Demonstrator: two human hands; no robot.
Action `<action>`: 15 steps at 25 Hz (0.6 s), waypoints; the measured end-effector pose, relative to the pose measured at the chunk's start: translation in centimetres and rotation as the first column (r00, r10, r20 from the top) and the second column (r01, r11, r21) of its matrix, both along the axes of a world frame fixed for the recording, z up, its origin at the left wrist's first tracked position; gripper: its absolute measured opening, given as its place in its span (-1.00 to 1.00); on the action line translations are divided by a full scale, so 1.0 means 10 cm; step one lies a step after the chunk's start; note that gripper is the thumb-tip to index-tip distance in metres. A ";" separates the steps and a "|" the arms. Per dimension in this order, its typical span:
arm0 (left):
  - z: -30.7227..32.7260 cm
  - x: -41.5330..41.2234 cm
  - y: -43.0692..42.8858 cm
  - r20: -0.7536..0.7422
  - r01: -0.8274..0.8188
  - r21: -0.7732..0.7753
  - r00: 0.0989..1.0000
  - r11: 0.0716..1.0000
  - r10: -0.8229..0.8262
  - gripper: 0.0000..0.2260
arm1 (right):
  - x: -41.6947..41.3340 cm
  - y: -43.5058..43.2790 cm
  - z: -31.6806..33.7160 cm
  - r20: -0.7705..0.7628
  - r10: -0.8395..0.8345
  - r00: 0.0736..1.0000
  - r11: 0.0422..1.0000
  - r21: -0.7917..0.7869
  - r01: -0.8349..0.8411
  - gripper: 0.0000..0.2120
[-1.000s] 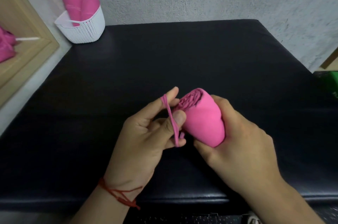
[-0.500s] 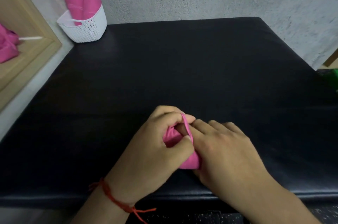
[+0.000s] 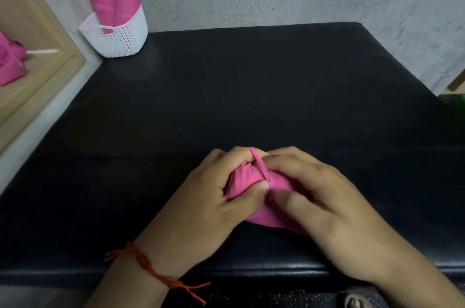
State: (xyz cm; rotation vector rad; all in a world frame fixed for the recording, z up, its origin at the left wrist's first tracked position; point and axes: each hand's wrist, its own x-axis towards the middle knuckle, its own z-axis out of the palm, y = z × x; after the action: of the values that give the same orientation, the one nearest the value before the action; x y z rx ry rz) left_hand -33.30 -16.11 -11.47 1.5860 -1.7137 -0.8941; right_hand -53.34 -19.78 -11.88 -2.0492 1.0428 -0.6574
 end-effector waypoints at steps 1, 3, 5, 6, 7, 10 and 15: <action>0.00 -0.01 0.00 -0.001 0.010 -0.040 1.000 0.999 -0.010 -0.69 | 0.03 0.01 0.02 0.129 -0.067 0.989 0.996 0.066 0.058 -0.73; -0.03 -0.03 0.00 -0.019 0.011 -0.107 1.000 0.994 -0.013 -0.64 | 0.09 0.02 0.02 0.265 -0.186 0.946 0.980 0.117 0.160 -0.87; -0.07 -0.06 0.00 -0.018 0.004 -0.164 1.000 0.986 -0.007 -0.61 | 0.13 0.03 0.00 0.307 -0.245 0.920 0.969 0.113 0.220 -0.86; -0.10 -0.07 0.00 -0.012 -0.003 -0.191 1.000 0.982 0.000 -0.60 | 0.14 0.04 -0.01 0.307 -0.261 0.915 0.965 0.090 0.245 -0.83; -0.11 -0.08 0.00 -0.007 -0.012 -0.217 1.000 0.976 0.011 -0.60 | 0.15 0.04 -0.02 0.303 -0.273 0.913 0.962 0.060 0.268 -0.82; -0.10 -0.11 0.01 0.002 -0.020 -0.283 1.000 0.959 0.022 -0.62 | 0.17 0.07 -0.03 0.296 -0.301 0.906 0.950 0.012 0.312 -0.81; -0.10 -0.13 0.01 -0.018 -0.058 -0.422 0.998 0.905 0.055 -0.69 | 0.08 -0.01 0.02 0.265 -0.454 0.851 0.885 0.024 0.465 -0.78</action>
State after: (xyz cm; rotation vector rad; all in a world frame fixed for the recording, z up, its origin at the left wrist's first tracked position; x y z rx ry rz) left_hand -34.56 -15.99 -12.47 1.3285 -1.7060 -0.4527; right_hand -52.54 -19.83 -11.71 -1.6842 1.3792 -1.1716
